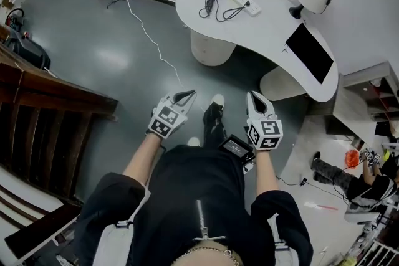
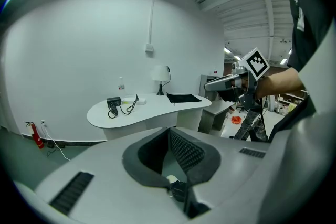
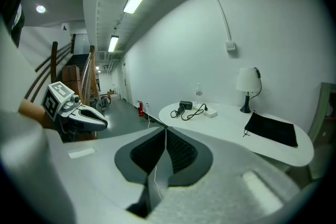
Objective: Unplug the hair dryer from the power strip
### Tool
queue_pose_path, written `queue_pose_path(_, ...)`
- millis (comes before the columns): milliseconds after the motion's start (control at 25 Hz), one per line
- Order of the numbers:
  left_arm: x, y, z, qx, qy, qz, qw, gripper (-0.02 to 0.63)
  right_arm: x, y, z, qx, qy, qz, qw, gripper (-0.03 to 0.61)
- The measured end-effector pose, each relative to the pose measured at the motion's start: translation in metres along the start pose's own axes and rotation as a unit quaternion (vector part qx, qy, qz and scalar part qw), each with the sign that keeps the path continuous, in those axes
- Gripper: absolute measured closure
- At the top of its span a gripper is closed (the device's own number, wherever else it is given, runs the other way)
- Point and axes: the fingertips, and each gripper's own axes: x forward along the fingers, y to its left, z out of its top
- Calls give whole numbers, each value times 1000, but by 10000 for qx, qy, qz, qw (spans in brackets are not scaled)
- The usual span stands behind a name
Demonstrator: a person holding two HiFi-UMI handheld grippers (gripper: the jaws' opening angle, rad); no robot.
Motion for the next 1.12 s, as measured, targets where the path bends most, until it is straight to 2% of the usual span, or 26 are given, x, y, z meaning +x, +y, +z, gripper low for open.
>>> queue_pose_path(200, 33, 19, 10, 28, 57, -9, 10000, 592, 30, -31, 4, 138, -30, -5, 9999, 572)
queue_pose_path(440, 81, 50, 43, 76, 107, -7, 9999, 592, 75, -76, 25, 236, -56, 62, 9997, 572)
queue_pose_path(1120, 220, 136, 133, 8, 253, 114, 9996, 592, 203, -202, 105, 177, -37, 421, 9990, 573)
